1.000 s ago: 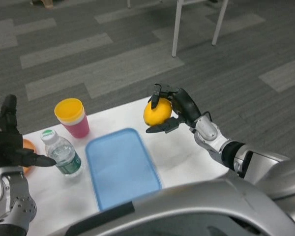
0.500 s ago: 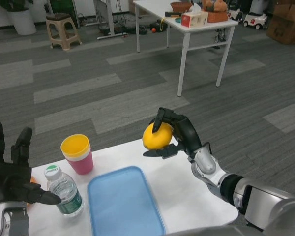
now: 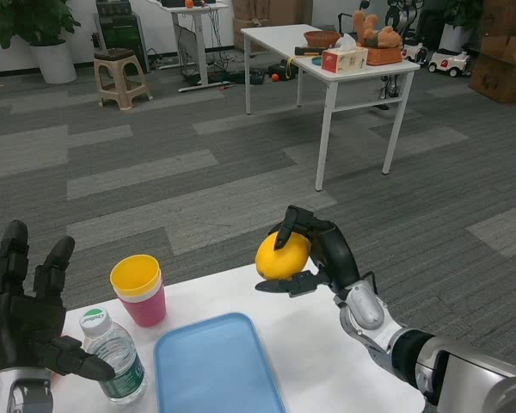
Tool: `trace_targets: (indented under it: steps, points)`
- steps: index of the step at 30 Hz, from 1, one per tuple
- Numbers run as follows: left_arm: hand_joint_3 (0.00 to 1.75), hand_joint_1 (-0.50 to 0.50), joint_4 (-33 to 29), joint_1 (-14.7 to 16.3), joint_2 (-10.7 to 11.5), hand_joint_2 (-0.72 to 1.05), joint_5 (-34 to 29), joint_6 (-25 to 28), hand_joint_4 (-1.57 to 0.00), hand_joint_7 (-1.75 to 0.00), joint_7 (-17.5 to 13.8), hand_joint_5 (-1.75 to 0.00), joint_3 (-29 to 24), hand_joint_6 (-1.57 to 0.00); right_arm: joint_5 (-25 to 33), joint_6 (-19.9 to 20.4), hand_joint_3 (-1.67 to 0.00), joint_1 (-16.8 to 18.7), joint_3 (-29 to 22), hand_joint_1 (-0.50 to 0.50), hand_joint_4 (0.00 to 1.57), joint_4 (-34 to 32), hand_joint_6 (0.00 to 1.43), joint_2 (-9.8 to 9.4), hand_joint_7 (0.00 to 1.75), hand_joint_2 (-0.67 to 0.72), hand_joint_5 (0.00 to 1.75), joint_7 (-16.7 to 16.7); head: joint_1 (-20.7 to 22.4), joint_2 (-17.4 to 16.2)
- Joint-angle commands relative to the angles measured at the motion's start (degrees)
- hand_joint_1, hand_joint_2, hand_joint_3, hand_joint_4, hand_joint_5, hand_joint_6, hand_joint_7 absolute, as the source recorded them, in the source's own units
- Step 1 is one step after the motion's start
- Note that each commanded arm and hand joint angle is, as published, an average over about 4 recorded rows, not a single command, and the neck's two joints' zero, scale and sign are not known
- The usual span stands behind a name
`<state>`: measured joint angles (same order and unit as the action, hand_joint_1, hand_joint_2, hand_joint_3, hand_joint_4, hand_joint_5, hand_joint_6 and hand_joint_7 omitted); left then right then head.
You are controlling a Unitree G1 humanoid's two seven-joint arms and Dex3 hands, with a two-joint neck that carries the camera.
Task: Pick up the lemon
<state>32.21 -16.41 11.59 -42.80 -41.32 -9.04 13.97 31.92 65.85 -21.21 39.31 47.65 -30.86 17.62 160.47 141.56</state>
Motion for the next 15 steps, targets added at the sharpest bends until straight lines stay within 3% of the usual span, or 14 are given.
trace_targets:
  steps: [1, 5, 15]
  points:
    - [0.09, -0.28, -0.39, -0.73, -0.16, -0.64, 0.17, 0.36, 0.00, -0.14, -0.19, -0.72, -0.15, 0.00, 0.51, 0.77, -0.56, -0.85, 0.11, -0.08, 1.26, -0.03, 1.14, -0.64, 1.68, -0.45, 1.55, 0.31, 0.01, -0.29]
    - [0.09, -0.26, -0.39, -0.73, -0.34, -0.64, 0.17, 0.38, 0.00, -0.14, -0.19, -0.72, -0.17, 0.00, 0.51, 0.77, -0.56, -0.85, 0.16, -0.08, 1.26, -0.01, 1.14, -0.60, 1.75, -0.48, 1.55, 0.31, 0.03, -1.12]
    - [0.09, -0.23, -0.30, -0.58, -0.42, -0.64, -0.15, 0.36, 0.00, -0.14, -0.19, -0.72, -0.29, 0.00, 0.51, 0.77, -0.56, -0.85, 0.16, -0.08, 1.26, -0.01, 1.14, -0.54, 1.68, -0.44, 1.55, 0.31, 0.22, -5.04]
